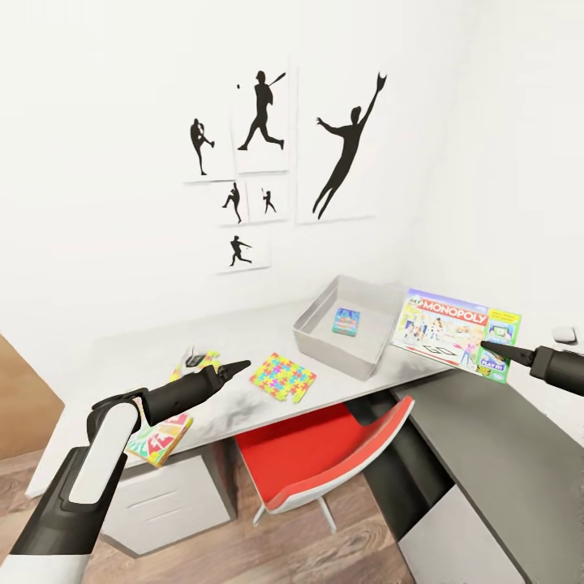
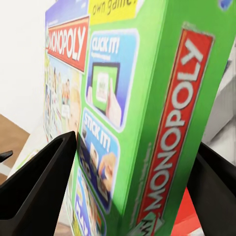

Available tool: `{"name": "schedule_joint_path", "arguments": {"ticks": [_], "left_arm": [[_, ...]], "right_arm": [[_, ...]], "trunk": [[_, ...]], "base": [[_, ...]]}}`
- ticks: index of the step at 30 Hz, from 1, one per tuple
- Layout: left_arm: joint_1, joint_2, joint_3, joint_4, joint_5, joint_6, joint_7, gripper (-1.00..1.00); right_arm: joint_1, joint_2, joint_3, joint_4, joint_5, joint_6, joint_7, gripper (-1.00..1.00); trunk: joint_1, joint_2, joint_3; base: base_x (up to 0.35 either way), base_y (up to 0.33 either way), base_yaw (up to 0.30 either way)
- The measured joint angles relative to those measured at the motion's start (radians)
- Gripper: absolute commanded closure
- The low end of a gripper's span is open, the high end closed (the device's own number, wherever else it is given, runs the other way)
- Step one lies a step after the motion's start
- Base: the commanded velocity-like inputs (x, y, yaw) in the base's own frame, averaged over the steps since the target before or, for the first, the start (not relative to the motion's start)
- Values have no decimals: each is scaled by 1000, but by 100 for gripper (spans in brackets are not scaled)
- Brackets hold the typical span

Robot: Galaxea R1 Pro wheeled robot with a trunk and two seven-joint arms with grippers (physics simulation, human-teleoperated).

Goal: Put all the toys in the child's room - the three board games (two on the bed and one on the table), the two jigsaw puzzles on the table, and the tennis ball on the table - inside the toy box on the table in the child's room.

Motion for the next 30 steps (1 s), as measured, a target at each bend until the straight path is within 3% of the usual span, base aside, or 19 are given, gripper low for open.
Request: {"name": "schedule_joint_path", "arguments": {"ticks": [15, 30], "left_arm": [[0, 0, 2, -1, 2, 8, 0, -100], [0, 1, 3, -1, 1, 9, 0, -100]], "right_arm": [[1, 3, 0, 0, 0, 0, 1, 100], [4, 6, -1, -13, 4, -1, 1, 100]], "trunk": [[0, 0, 0], [0, 0, 0]], "base": [[13, 2, -24], [209, 124, 32]]}}
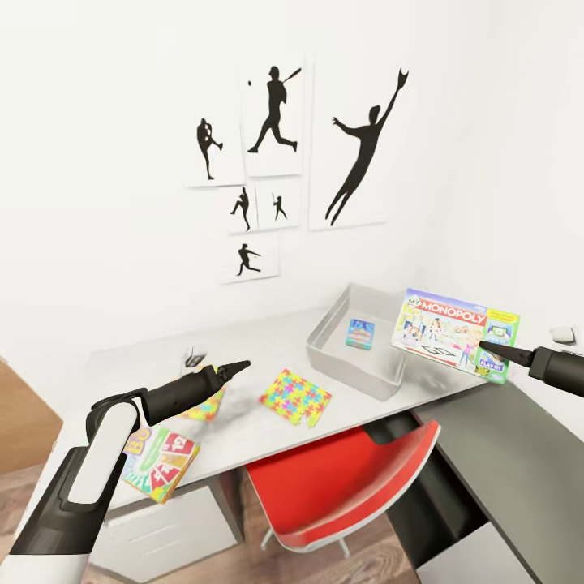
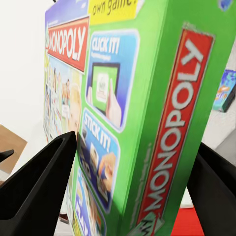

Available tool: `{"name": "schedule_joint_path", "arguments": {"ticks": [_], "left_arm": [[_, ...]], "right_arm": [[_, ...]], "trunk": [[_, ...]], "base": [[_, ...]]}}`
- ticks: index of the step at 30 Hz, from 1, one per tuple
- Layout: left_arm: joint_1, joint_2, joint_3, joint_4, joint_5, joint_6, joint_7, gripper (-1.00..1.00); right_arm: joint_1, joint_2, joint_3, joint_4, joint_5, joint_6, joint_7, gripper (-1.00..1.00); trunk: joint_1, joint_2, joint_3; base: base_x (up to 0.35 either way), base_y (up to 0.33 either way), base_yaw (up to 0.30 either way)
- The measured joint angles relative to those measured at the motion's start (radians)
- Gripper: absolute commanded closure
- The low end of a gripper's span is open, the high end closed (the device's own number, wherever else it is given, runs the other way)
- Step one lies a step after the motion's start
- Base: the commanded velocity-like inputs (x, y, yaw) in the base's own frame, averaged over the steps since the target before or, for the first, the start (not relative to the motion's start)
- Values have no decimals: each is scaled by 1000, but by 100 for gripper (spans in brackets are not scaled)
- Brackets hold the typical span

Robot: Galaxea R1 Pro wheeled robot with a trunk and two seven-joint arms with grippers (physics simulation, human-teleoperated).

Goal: Put all the toys in the child's room - the three board games (two on the bed and one on the table), the two jigsaw puzzles on the table, and the tennis ball on the table - inside the toy box on the table in the child's room.

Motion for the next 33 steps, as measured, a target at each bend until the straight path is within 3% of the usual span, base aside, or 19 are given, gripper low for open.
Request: {"name": "schedule_joint_path", "arguments": {"ticks": [10, 20, 33], "left_arm": [[0, -1, -1, 0, -1, 0, 1, -100], [0, -1, -3, 0, 0, 0, 2, -100], [-1, -1, -7, 0, -1, 0, 2, -100]], "right_arm": [[0, 0, 0, 0, -2, 1, -4, 100], [0, 0, -1, 1, -1, 1, -7, 100], [0, 0, -2, 2, 2, 0, -8, 100]], "trunk": [[0, 0, 0], [0, 0, 0], [0, 0, 0]], "base": [[33, 23, 200], [26, 3, 54], [265, 0, 6]]}}
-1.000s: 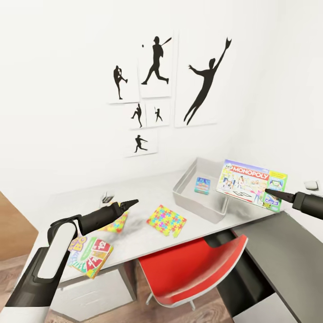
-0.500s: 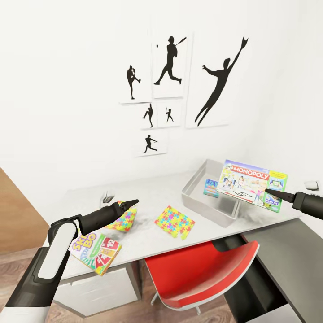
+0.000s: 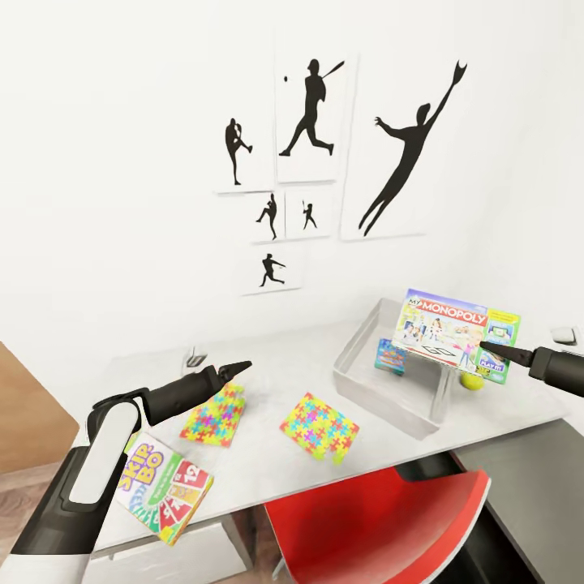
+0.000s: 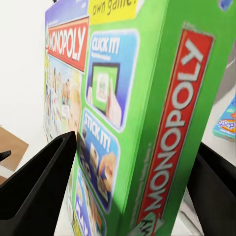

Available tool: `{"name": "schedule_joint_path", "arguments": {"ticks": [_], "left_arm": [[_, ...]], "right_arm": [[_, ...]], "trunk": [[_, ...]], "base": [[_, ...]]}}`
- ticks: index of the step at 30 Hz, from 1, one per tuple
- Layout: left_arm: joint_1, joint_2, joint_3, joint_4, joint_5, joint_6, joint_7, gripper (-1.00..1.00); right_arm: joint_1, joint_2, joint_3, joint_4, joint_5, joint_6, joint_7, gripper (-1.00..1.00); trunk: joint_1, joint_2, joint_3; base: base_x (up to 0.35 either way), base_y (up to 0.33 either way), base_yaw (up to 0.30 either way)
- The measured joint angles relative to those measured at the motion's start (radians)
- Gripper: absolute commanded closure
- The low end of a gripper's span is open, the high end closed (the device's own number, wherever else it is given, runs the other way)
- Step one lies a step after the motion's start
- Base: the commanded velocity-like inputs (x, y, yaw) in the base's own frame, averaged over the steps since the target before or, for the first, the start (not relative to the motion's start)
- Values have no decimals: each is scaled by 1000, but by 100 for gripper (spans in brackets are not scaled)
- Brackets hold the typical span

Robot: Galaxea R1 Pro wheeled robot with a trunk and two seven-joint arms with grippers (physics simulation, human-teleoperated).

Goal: Put all the toys in the child's room - the three board games (two on the bed and one on the table), the two jigsaw puzzles on the table, and the tennis ball on the table - inside the toy box on the table in the child's room.

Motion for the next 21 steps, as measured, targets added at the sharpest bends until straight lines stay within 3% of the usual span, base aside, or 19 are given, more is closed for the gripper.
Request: {"name": "schedule_joint_path", "arguments": {"ticks": [21], "left_arm": [[0, -1, -4, 0, 0, -3, 0, -100]], "right_arm": [[0, 0, -1, 5, -3, 1, -2, 100]], "trunk": [[0, 0, 0]], "base": [[71, -21, 0]]}}
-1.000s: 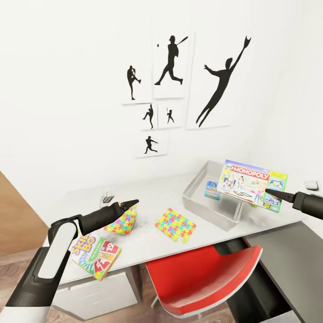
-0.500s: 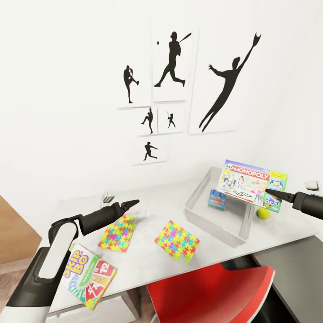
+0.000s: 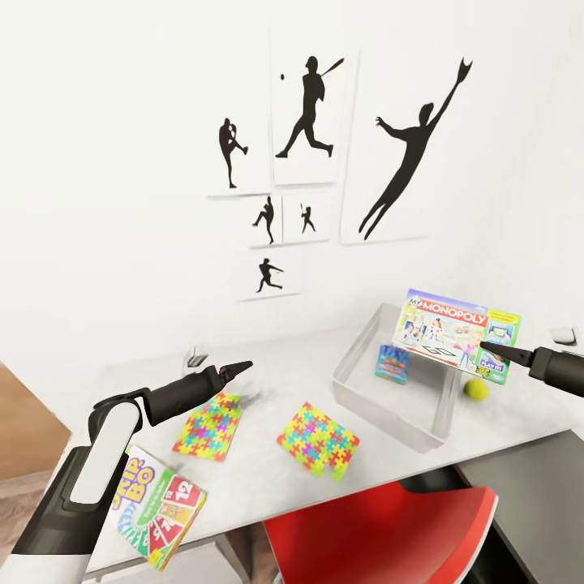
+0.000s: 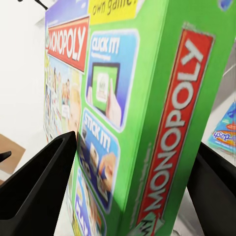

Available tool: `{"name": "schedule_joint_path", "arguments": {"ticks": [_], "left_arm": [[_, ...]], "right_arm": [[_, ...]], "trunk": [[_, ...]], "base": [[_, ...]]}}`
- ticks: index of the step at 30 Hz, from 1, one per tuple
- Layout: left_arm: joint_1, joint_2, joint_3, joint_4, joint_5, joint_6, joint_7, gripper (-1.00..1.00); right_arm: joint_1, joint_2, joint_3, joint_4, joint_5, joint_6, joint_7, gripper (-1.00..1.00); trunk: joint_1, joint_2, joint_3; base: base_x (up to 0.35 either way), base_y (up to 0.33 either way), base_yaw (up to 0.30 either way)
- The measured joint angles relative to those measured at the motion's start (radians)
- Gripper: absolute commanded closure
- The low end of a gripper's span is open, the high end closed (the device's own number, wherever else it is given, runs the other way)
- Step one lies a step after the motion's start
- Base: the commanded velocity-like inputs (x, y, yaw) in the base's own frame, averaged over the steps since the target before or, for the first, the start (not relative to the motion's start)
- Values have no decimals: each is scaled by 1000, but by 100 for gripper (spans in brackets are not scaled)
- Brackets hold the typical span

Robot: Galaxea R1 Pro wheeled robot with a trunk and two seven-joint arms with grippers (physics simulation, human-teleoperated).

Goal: Put all the toys in the child's room - the three board games (two on the bed and one on the table), the two jigsaw puzzles on the table, and the tennis ball on the table - inside the toy box on the table in the child's room.

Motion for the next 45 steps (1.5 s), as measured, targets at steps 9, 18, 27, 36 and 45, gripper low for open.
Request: {"name": "schedule_joint_path", "arguments": {"ticks": [9, 18, 27, 36, 45], "left_arm": [[28, 13, -7, 19, 24, -30, -16, -100], [36, 13, -7, 19, 32, -35, -16, -100], [36, 13, -7, 19, 32, -35, -16, -100], [36, 13, -7, 19, 32, -35, -16, -100], [28, 23, 3, 3, 29, -19, -16, -100]], "right_arm": [[-23, 28, 29, 32, -6, 0, -19, 100], [-24, 29, 36, 62, -4, 0, -19, 100], [-24, 29, 36, 62, -5, 0, -19, 100], [-24, 29, 36, 62, -5, 0, -19, 100], [-12, 19, 20, 48, -4, -1, -8, 100]], "trunk": [[0, 0, 0], [0, 0, 0], [0, 0, 0], [0, 0, 0], [0, 0, 0]], "base": [[26, -24, 0], [0, 0, 0], [0, 0, 0], [0, 0, 0], [0, 0, 0]]}}
